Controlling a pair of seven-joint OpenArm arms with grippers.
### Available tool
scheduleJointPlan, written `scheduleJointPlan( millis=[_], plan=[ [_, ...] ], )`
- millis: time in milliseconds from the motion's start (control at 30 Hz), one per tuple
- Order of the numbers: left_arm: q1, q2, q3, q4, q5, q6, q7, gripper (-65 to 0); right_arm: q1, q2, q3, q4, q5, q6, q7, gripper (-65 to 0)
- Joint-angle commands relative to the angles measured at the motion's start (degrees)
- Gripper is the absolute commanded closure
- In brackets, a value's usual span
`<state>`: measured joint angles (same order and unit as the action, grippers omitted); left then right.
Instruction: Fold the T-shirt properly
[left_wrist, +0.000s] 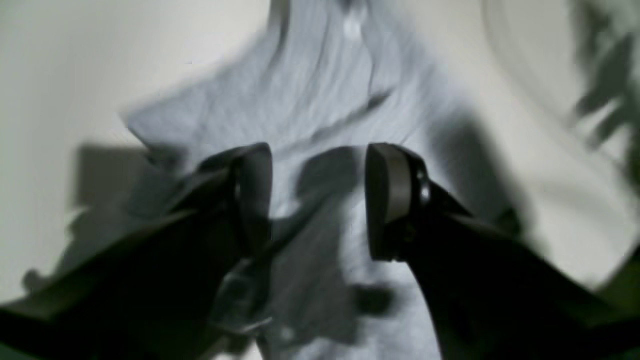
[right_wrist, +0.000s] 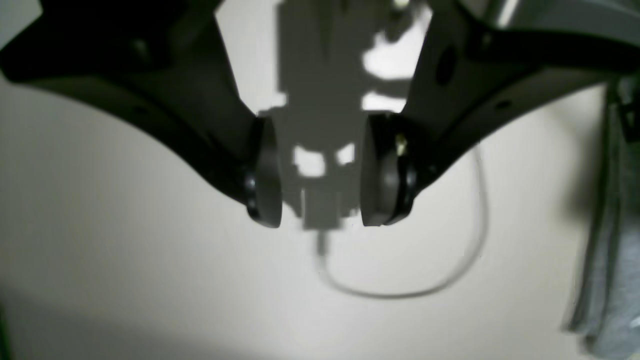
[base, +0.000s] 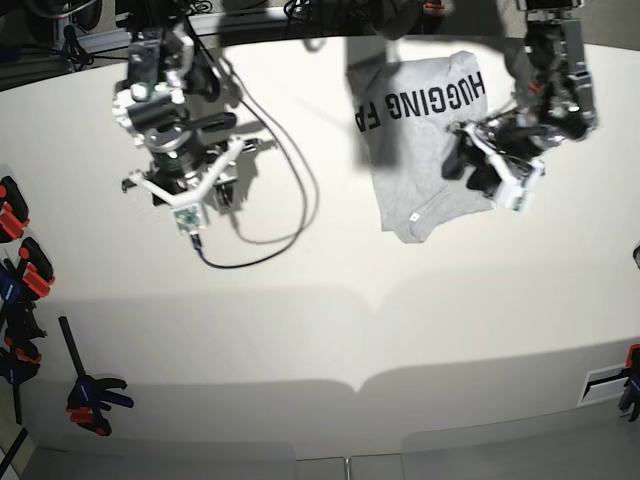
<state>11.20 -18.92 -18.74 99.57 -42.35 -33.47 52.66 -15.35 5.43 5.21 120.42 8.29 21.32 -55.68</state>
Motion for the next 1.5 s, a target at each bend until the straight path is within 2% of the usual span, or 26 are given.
scheduleJointPlan(
  millis=[0, 167, 267, 433, 533, 633, 767, 867, 933, 1000, 1133, 1233, 1300, 1433, 1467],
  plan=[
    [0.11, -0.7, -2.08, 2.19, -3.04, -0.44, -0.76, -27.4, -1.18, 0.9, 1.22, 1.2, 2.78, 2.19, 0.24, -25.0],
    [6.25, -0.63, -11.39, 7.85, -4.63, -2.82, 0.83, -27.4, -9.16, 3.15, 9.97, 1.49, 14.64, 8.02, -1.88, -25.0],
    [11.41, -0.66, -15.06, 11.65, -4.7, -3.23, 6.12, -27.4, -14.03, 3.1, 16.59, 1.51, 21.84, 11.67, -3.45, -25.0],
    [21.64, -0.66, -19.1, 15.82, -4.68, -3.21, 8.9, -27.4, -23.69, 3.13, 24.61, 2.36, 35.17, 18.53, -10.8, -25.0],
    [28.52, -0.68, -20.44, 17.84, -4.68, -3.21, 12.46, -27.5, -32.59, 3.15, 26.93, 3.87, 42.18, 18.68, -16.11, -25.0],
    [35.3, -0.81, -20.65, 19.04, -4.68, -3.23, 15.28, -27.4, -43.12, 3.1, 27.1, 4.37, 44.0, 18.68, -15.91, -25.0],
    [43.87, -0.79, -20.55, 18.71, -4.07, -3.28, 10.58, -27.5, -52.96, 3.17, 26.84, 3.28, 41.99, 18.68, -13.0, -25.0],
    [47.08, -0.79, -20.52, 14.91, -0.87, -4.55, 3.48, -27.5, -54.49, 5.01, 25.75, -1.44, 34.88, 18.68, -6.86, -25.0],
    [46.64, -0.83, -20.33, 8.85, 2.14, -6.53, -1.64, -27.4, -53.92, 7.87, 23.65, -7.54, 30.49, 18.68, -0.24, -25.0],
    [44.81, -0.83, -18.93, 0.72, 7.43, -6.53, -9.22, -27.3, -52.41, 11.19, 20.11, -15.39, 25.73, 18.68, 7.8, -25.0],
    [39.04, -0.81, -11.67, -18.34, 17.73, -6.53, -20.33, -22.1, -45.55, 16.48, 9.14, -34.05, 15.82, 18.68, 24.02, -25.0],
    [32.98, -0.79, -4.55, -34.32, 25.22, -6.53, -29.55, -21.9, -38.12, 18.6, -0.59, -48.98, 10.16, 17.99, 36.85, -25.0],
    [28.35, -0.76, -0.22, -44.83, 28.87, -6.53, -35.98, -21.9, -32.46, 18.62, -6.82, -58.75, 8.2, 13.27, 43.76, -25.0],
    [19.32, 0.63, 5.29, -62.36, 36.26, -6.53, -47.17, -21.9, -20.7, 16.98, -18.47, -77.75, 8.15, 4.94, 55.45, -25.0],
    [17.38, 1.25, 5.88, -65.72, 38.38, -4.59, -49.51, -21.9, -17.73, 16.22, -21.11, -82.12, 8.15, 3.39, 57.7, -25.0]
  ],
)
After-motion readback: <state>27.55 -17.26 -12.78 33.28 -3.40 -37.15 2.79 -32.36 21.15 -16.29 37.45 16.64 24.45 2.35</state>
